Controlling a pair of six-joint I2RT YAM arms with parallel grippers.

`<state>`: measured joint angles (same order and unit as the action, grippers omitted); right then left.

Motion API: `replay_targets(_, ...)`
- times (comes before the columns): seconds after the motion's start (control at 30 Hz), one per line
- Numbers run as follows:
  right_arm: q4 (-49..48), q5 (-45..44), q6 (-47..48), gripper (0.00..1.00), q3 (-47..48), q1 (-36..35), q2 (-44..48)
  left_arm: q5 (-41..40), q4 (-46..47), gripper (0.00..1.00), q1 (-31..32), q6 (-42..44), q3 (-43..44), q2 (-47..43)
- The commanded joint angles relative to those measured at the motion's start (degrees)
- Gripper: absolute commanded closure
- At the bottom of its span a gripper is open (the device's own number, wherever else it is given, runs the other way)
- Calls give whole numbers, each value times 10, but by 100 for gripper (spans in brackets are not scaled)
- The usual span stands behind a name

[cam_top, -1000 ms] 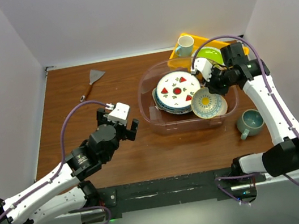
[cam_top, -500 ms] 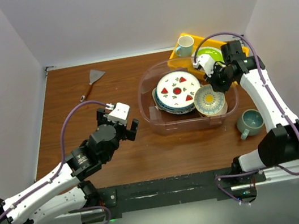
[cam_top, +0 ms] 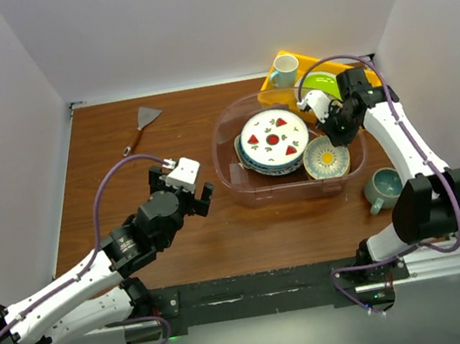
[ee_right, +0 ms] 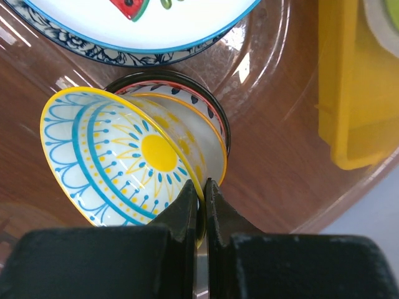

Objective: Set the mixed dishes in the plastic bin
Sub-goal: Place the bowl in the plastic bin.

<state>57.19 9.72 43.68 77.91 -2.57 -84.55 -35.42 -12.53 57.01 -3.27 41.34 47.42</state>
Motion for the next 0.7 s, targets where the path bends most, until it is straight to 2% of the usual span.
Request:
replay_targets(0.0, -24, -22, 12, 100, -16, 3, -13, -8, 9, 0, -2, 13, -4, -2)
replay_targets(0.43, -38, -27, 10, 80, -33, 4, -24, -11, 9, 0, -2, 14, -5, 0)
replay_targets(0.67, -31, -21, 6, 64, -22, 5, -8, -11, 8, 0, -2, 13, -5, 0)
